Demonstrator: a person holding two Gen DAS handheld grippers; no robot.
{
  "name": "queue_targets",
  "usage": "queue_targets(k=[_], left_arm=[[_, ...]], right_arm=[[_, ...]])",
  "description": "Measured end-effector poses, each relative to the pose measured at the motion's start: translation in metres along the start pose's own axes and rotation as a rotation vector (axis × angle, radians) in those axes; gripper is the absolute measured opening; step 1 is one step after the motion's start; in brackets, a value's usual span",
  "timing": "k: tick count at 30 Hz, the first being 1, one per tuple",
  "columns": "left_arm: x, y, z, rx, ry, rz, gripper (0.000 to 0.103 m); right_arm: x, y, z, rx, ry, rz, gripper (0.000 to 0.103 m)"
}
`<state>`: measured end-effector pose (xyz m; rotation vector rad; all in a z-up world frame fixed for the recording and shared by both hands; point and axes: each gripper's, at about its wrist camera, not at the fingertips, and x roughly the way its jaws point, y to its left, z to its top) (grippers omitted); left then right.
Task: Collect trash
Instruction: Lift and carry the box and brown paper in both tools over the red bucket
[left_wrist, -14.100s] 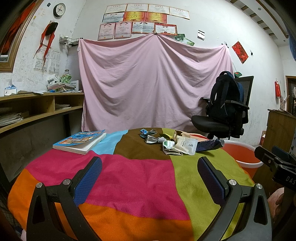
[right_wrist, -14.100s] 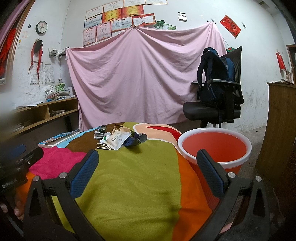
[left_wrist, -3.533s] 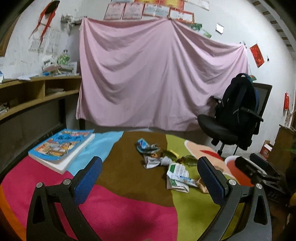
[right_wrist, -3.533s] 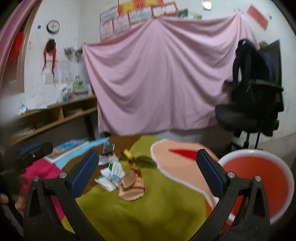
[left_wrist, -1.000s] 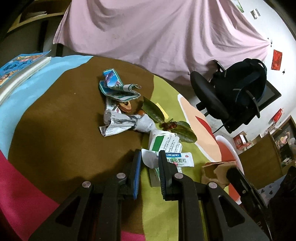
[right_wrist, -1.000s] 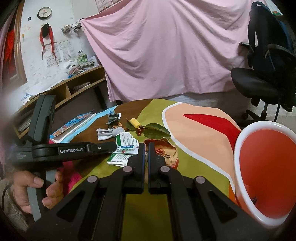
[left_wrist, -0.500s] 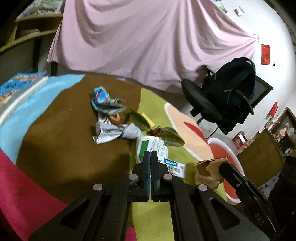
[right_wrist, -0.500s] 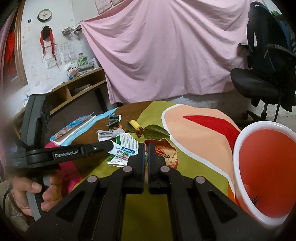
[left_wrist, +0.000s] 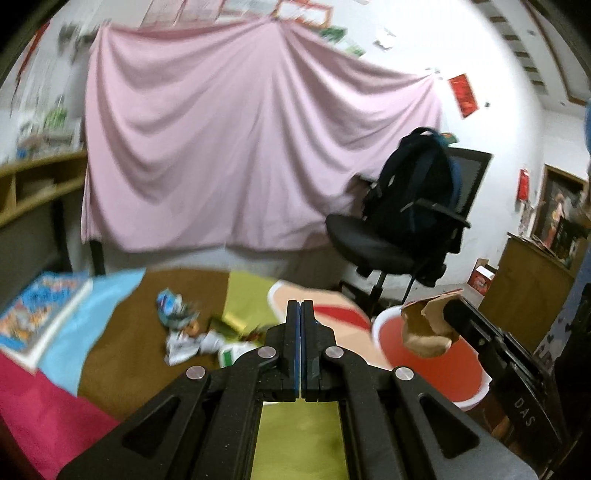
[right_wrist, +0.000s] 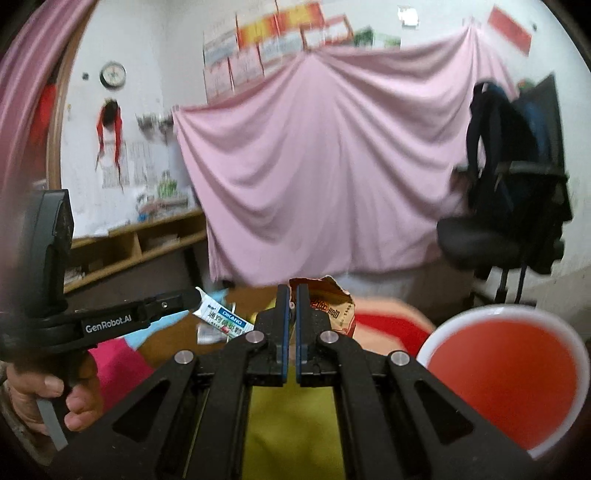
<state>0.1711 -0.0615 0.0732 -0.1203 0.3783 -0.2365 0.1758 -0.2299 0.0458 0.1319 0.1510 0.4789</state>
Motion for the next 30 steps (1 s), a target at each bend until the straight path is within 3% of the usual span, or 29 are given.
queue_targets(k=[5,12,22,30], left_arm=[[-0.010,-0.037,0.005,0.073,-0.079,-0.049,0.000],[0.000,-0.083,0.007,0.132,-0.105,-0.137,0.000],[0.040,-0.135,0.003,0.167,-0.042,-0.232,0.000],[0.077,-0.147,-0.005,0.097,0.057,-0.261,0.000]], right_arm=[[-0.027,-0.010,0.009,-0.014,-0.104,-0.054,0.032],[-0.050,-0.037,0.015,0.016,-0.141,-0.143,0.032],[-0.065,-0.092,0.010,0.121,-0.077,-0.287,0.032],[-0.059,-0.127,-0.001,0.225,0.005,-0.345,0.032]])
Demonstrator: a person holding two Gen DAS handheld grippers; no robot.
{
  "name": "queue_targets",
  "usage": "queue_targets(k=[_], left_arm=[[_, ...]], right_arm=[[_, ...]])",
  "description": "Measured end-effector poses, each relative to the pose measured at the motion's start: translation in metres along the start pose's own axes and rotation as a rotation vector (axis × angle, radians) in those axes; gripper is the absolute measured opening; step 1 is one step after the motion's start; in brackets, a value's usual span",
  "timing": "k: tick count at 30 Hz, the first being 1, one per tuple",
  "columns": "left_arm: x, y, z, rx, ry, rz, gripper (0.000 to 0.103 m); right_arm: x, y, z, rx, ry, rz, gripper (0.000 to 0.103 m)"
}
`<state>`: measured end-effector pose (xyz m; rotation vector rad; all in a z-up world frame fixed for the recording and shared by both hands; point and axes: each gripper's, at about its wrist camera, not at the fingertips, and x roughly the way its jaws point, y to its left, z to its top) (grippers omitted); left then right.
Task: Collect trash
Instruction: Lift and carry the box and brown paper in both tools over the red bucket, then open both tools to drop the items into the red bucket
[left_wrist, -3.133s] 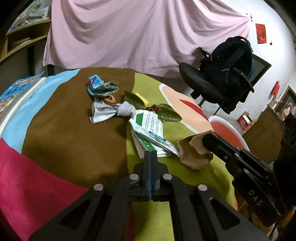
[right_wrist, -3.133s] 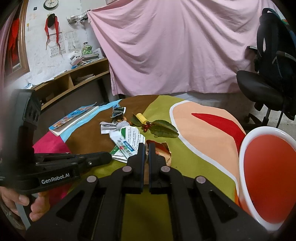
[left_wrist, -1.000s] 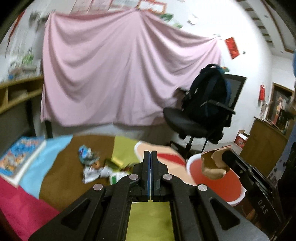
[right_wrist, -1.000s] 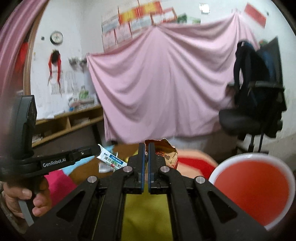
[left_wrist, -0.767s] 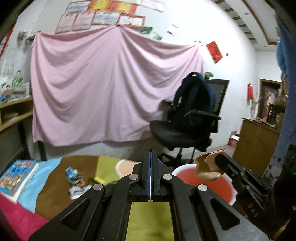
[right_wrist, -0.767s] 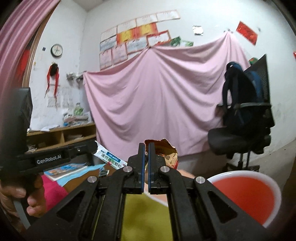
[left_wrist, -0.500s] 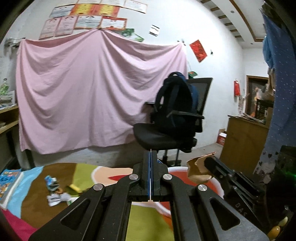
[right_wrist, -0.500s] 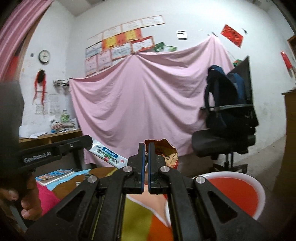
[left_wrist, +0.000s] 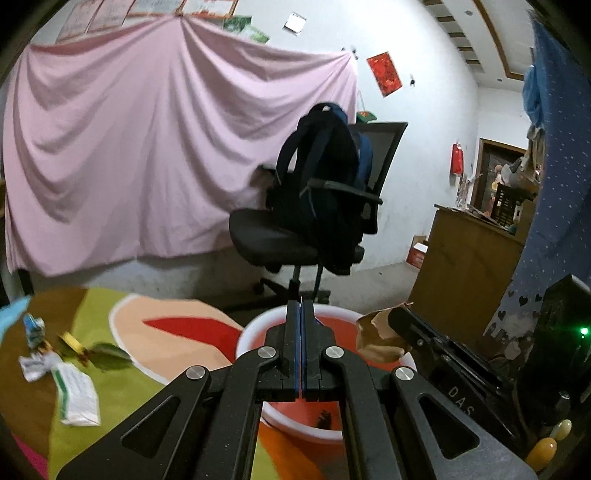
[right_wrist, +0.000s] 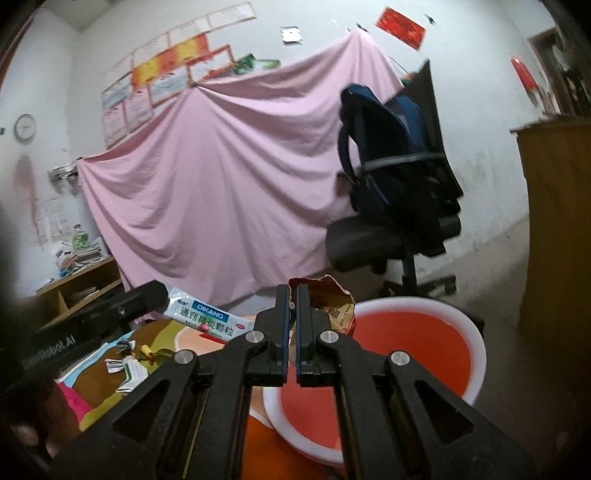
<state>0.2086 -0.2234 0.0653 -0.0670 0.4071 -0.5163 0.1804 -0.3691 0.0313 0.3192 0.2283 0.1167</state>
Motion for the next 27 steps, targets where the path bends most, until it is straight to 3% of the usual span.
queue_targets(k=[8,22,27], left_arm=[[0.031,0.017,-0.004,-0.131,0.111,-0.022,0.000],[0.057,0.030,-0.008,-0.205,0.217,-0.060,0.000],[0.054,0.036,-0.009,-0.219,0.227,-0.057,0.011]], right_arm=[[0.012,-0.011,-0.006,0.039,0.063,-0.033,0.033],[0.021,-0.017,-0.008,0.075,0.098,-0.053,0.034],[0.020,-0.019,-0.008,0.081,0.098,-0.057,0.036]])
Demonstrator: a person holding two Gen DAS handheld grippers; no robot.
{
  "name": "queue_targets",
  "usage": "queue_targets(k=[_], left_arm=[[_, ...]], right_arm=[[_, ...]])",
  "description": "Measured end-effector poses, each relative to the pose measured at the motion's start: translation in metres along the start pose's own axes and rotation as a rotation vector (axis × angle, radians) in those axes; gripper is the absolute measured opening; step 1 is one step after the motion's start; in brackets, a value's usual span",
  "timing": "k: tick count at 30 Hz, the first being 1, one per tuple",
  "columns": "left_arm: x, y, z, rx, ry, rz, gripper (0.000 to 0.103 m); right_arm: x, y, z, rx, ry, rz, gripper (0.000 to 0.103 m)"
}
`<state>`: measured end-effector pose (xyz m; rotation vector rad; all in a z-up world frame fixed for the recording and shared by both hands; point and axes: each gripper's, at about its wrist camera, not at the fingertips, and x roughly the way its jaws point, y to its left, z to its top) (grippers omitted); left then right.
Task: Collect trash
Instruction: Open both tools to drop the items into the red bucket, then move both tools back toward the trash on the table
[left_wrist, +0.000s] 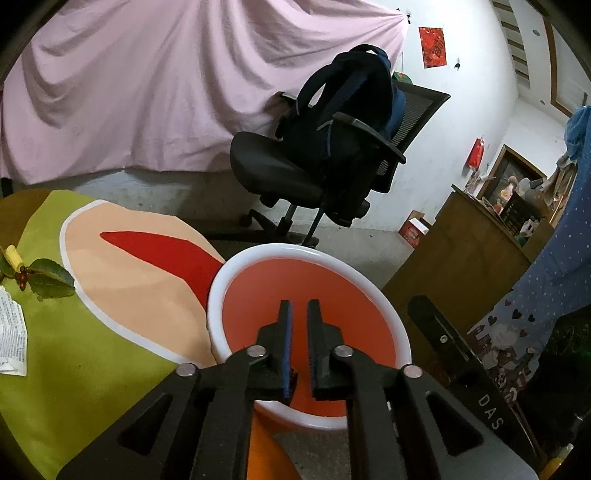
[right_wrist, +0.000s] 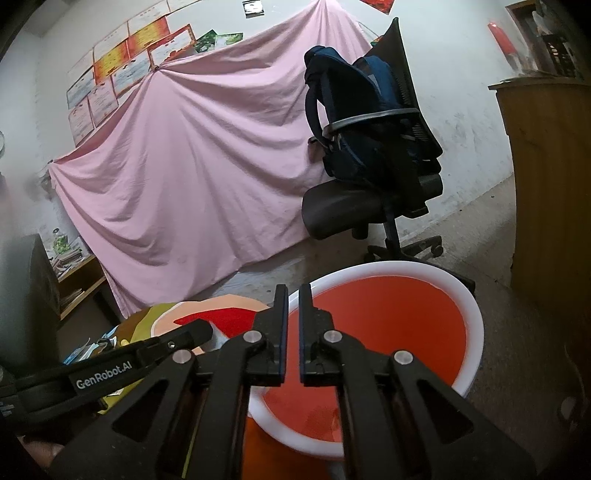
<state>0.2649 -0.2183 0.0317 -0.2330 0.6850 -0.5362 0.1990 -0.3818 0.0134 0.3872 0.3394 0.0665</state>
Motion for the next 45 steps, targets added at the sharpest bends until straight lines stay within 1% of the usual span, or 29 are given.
queue_targets(k=[2,5,7,9,11,13,14,15,16,17,19,20,21,22,23,24,25,26,27,28,29,30,32,37,45], left_arm=[[-0.004,0.002,0.000,-0.005,-0.011,-0.001,0.017],[-0.007,0.004,0.001,-0.013,-0.023,0.000,0.018],[-0.011,0.005,0.002,-0.018,-0.030,0.003,0.018],[-0.017,0.006,0.003,-0.014,-0.050,0.018,0.018],[-0.026,0.009,0.002,-0.004,-0.080,0.040,0.018],[-0.038,0.013,0.002,0.002,-0.112,0.060,0.020],[-0.044,0.015,0.001,0.003,-0.127,0.067,0.026],[-0.051,0.017,0.000,0.003,-0.149,0.077,0.034],[-0.057,0.019,-0.001,0.002,-0.169,0.086,0.037],[-0.067,0.022,-0.002,0.004,-0.197,0.098,0.038],[-0.080,0.026,-0.003,0.016,-0.229,0.125,0.039],[-0.088,0.029,-0.004,0.025,-0.242,0.142,0.041],[-0.095,0.032,-0.006,0.032,-0.252,0.157,0.046],[-0.103,0.034,-0.007,0.036,-0.269,0.169,0.049],[-0.113,0.038,-0.009,0.039,-0.292,0.185,0.054],[-0.121,0.041,-0.011,0.042,-0.310,0.199,0.059],[-0.128,0.043,-0.013,0.045,-0.325,0.212,0.061],[-0.137,0.046,-0.016,0.051,-0.345,0.231,0.067],[-0.144,0.049,-0.018,0.056,-0.363,0.248,0.078],[-0.154,0.053,-0.021,0.062,-0.388,0.275,0.084],[-0.161,0.056,-0.024,0.065,-0.411,0.297,0.095],[-0.167,0.059,-0.028,0.066,-0.434,0.320,0.101],[-0.180,0.066,-0.034,0.064,-0.472,0.356,0.101],[-0.200,0.090,-0.045,0.041,-0.499,0.419,0.101],[-0.231,0.126,-0.062,0.012,-0.532,0.507,0.101]], right_arm=[[0.000,0.000,0.000,-0.001,-0.002,-0.001,0.037],[0.000,0.001,0.000,-0.001,-0.005,0.000,0.043],[0.000,0.001,0.000,-0.002,-0.008,-0.001,0.051],[-0.002,0.003,0.000,-0.010,-0.021,0.001,0.057],[-0.006,0.007,0.001,-0.025,-0.046,0.008,0.061],[-0.010,0.010,0.003,-0.037,-0.070,0.016,0.069],[-0.012,0.012,0.003,-0.042,-0.081,0.020,0.071],[-0.014,0.014,0.004,-0.049,-0.094,0.026,0.075],[-0.016,0.017,0.005,-0.056,-0.106,0.031,0.080],[-0.018,0.020,0.005,-0.062,-0.116,0.037,0.081],[-0.022,0.027,0.006,-0.075,-0.138,0.051,0.088],[-0.023,0.031,0.007,-0.081,-0.149,0.059,0.090],[-0.026,0.035,0.007,-0.088,-0.162,0.069,0.095],[-0.027,0.039,0.007,-0.093,-0.175,0.078,0.101],[-0.029,0.042,0.007,-0.096,-0.187,0.087,0.103],[-0.031,0.047,0.007,-0.099,-0.202,0.095,0.103],[-0.033,0.052,0.007,-0.103,-0.217,0.101,0.103],[-0.034,0.057,0.006,-0.108,-0.229,0.108,0.103],[-0.036,0.063,0.006,-0.114,-0.241,0.120,0.103],[-0.037,0.067,0.005,-0.117,-0.249,0.131,0.103],[-0.038,0.073,0.004,-0.122,-0.262,0.145,0.103],[-0.040,0.078,0.003,-0.127,-0.271,0.154,0.103],[-0.043,0.087,0.002,-0.140,-0.292,0.173,0.103],[-0.048,0.117,-0.008,-0.188,-0.330,0.229,0.103],[-0.043,0.155,-0.022,-0.259,-0.326,0.296,0.103]])
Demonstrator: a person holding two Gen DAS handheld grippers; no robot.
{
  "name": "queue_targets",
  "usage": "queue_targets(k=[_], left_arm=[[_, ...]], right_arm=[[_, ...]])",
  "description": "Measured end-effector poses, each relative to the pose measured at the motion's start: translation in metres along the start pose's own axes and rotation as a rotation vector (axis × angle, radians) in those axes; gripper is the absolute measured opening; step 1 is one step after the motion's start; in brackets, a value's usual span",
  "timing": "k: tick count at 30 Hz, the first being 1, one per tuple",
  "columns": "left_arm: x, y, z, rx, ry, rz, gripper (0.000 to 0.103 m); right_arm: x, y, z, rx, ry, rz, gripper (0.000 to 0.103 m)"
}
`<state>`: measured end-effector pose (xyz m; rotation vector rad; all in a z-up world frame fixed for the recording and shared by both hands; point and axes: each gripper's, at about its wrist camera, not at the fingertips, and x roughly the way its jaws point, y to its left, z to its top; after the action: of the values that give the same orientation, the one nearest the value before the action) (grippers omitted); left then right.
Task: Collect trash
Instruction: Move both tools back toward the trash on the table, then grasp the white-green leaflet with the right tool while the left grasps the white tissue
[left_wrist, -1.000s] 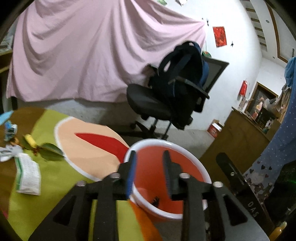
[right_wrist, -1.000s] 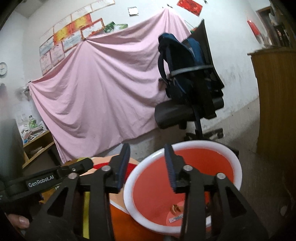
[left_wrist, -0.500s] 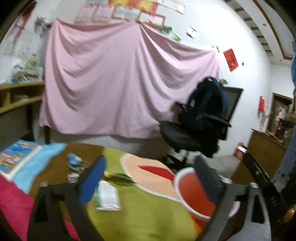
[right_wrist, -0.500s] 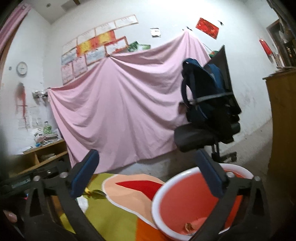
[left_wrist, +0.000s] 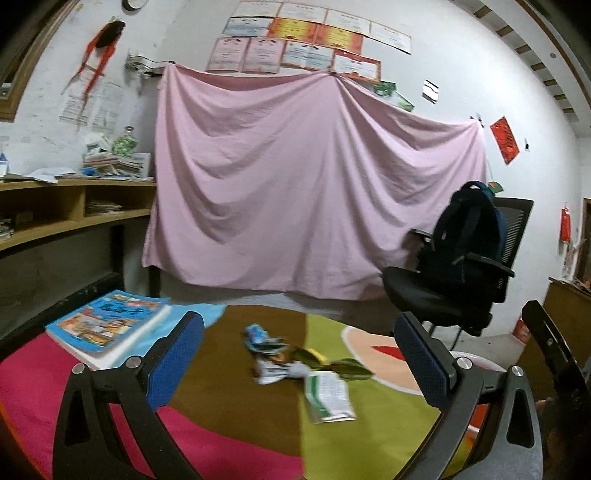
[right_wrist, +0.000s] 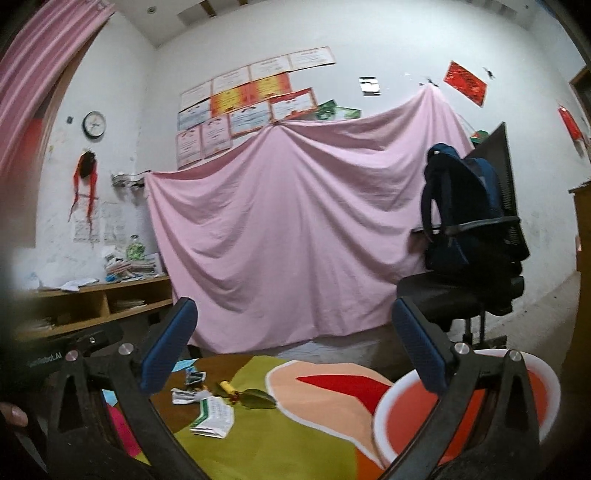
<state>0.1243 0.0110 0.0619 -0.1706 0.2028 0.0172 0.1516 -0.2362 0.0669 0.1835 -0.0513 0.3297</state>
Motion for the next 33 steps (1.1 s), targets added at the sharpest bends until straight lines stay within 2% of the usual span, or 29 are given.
queue_targets(k=[7,19,25,28,30,32,33], left_arm=[[0.001,0.028,-0.003,0.017,0.003,0.053,0.101],[0.016,0.062,-0.005,0.022,0.047,0.073,0.101],[0.040,0.071,-0.006,0.021,0.147,0.049,0.100],[0.056,0.074,-0.009,0.014,0.225,0.010,0.090],[0.067,0.074,-0.012,0.009,0.282,-0.009,0.073],[0.079,0.073,-0.017,0.003,0.344,-0.031,0.065],[0.083,0.072,-0.020,0.001,0.367,-0.040,0.060]], right_arm=[[0.031,0.031,-0.015,-0.042,0.093,0.055,0.103],[0.096,0.065,-0.055,-0.132,0.470,0.146,0.103],[0.131,0.080,-0.088,-0.190,0.692,0.171,0.103],[0.144,0.084,-0.106,-0.215,0.787,0.178,0.103],[0.152,0.085,-0.114,-0.215,0.834,0.185,0.103],[0.159,0.084,-0.121,-0.209,0.874,0.186,0.103],[0.162,0.082,-0.125,-0.201,0.896,0.184,0.100]])
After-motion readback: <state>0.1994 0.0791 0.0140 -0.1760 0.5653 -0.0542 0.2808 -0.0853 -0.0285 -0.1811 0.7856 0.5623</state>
